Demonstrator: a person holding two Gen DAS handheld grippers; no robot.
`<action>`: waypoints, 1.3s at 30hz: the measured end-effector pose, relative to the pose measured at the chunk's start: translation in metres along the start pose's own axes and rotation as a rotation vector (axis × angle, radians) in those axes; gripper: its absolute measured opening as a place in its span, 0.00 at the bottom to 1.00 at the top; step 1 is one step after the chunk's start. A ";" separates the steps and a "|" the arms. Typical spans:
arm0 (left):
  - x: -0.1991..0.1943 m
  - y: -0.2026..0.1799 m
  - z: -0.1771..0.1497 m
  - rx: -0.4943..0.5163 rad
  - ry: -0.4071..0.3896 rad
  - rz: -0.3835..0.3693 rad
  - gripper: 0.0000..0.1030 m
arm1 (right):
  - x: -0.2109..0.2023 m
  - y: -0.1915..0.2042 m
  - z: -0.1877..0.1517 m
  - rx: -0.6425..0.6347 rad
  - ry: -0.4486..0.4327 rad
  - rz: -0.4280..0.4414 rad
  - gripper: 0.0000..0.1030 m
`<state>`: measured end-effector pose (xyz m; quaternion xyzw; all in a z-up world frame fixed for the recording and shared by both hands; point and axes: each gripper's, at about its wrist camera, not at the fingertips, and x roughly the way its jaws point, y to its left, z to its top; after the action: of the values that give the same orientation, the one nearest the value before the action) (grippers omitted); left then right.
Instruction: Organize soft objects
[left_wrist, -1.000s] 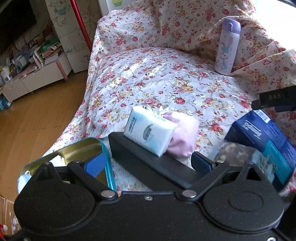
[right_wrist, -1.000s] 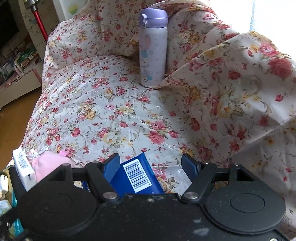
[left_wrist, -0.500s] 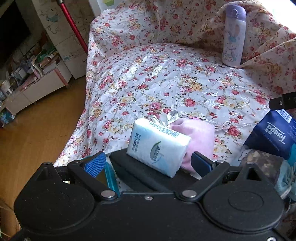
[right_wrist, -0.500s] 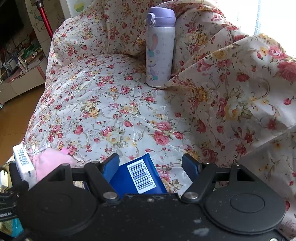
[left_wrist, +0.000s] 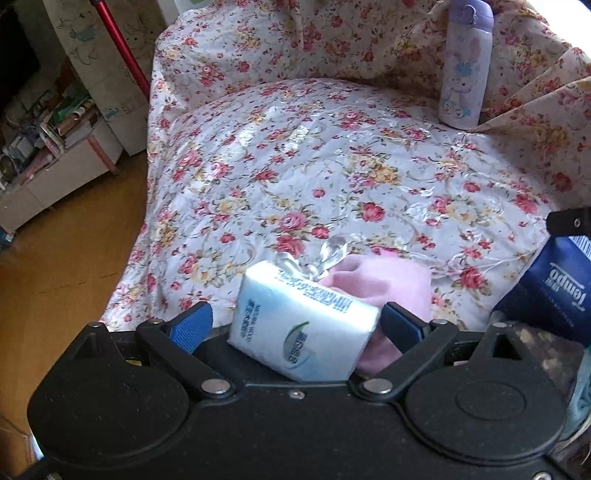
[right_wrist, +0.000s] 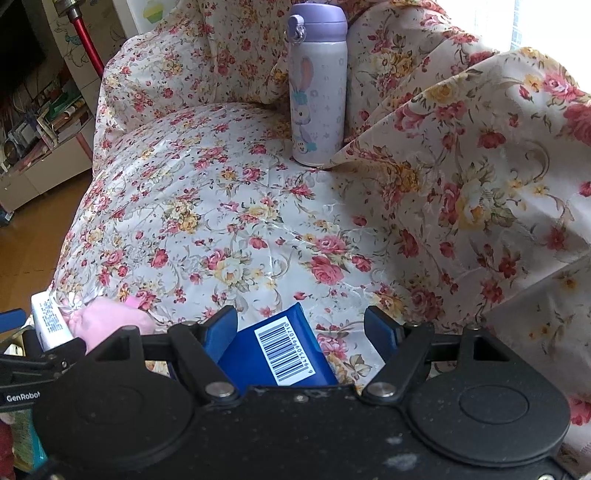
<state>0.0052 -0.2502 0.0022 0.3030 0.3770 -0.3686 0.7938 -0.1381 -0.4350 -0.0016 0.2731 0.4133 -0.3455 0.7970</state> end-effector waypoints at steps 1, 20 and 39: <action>0.000 0.000 0.001 -0.007 0.005 -0.017 0.83 | 0.000 0.000 0.000 0.002 0.001 0.001 0.73; -0.011 -0.023 0.051 -0.073 -0.034 -0.114 0.69 | -0.005 -0.012 0.001 0.075 -0.028 0.018 0.73; -0.003 -0.066 0.060 -0.036 0.049 -0.208 0.77 | -0.006 -0.040 0.003 0.224 -0.068 0.011 0.73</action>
<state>-0.0269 -0.3308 0.0233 0.2568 0.4322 -0.4348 0.7471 -0.1702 -0.4604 -0.0011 0.3510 0.3434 -0.3941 0.7769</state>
